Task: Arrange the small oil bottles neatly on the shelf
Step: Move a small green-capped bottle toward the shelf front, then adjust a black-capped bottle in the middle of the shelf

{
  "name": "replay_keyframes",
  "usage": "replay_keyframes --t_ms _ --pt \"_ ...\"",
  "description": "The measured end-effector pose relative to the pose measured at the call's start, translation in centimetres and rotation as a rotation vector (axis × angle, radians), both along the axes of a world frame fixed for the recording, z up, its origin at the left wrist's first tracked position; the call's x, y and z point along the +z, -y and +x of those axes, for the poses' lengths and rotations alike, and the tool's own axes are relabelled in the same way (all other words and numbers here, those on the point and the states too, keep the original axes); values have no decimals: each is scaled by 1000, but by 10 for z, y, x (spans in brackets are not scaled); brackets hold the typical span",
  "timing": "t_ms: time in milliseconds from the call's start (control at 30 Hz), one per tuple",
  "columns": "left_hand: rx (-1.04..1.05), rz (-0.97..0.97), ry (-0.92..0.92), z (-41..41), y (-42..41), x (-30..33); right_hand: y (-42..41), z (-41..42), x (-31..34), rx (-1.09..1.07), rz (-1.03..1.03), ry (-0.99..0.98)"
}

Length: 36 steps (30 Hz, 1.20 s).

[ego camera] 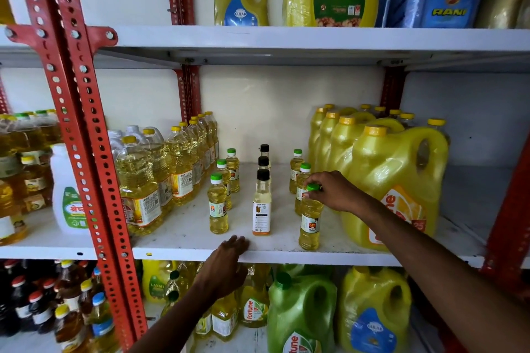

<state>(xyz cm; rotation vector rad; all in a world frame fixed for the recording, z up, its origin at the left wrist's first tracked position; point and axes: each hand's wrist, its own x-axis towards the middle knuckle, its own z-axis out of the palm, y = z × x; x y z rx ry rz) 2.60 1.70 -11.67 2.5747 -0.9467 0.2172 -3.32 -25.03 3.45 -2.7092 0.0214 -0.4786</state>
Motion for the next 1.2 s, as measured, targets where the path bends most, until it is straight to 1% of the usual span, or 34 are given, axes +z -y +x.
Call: replay_keyframes --t_ms 167,267,333,367,467,533,600,767,1000,1200 --pt "29 22 12 4 -13 5 -1 3 1 -35 -33 -45" --pt "48 36 7 9 -23 4 -11 9 3 -59 -131 102" --pt "42 40 2 11 -28 3 -26 19 5 -17 -143 179" --pt "33 39 2 11 -28 2 -35 25 7 28 -143 184" --pt "12 28 0 13 -30 2 -60 46 10 144 -161 80" --pt "10 7 -14 15 -31 2 -67 61 12 174 -187 -13" --pt "10 -7 -28 18 -32 2 -70 73 15 178 -160 -59" --pt "12 -50 -47 21 -32 0 -71 83 24 163 -121 -67" --pt "19 -71 -48 22 -32 -2 -77 88 15 91 -53 0" --pt "17 -66 -72 21 -32 0 -83 87 14 85 -35 -61"
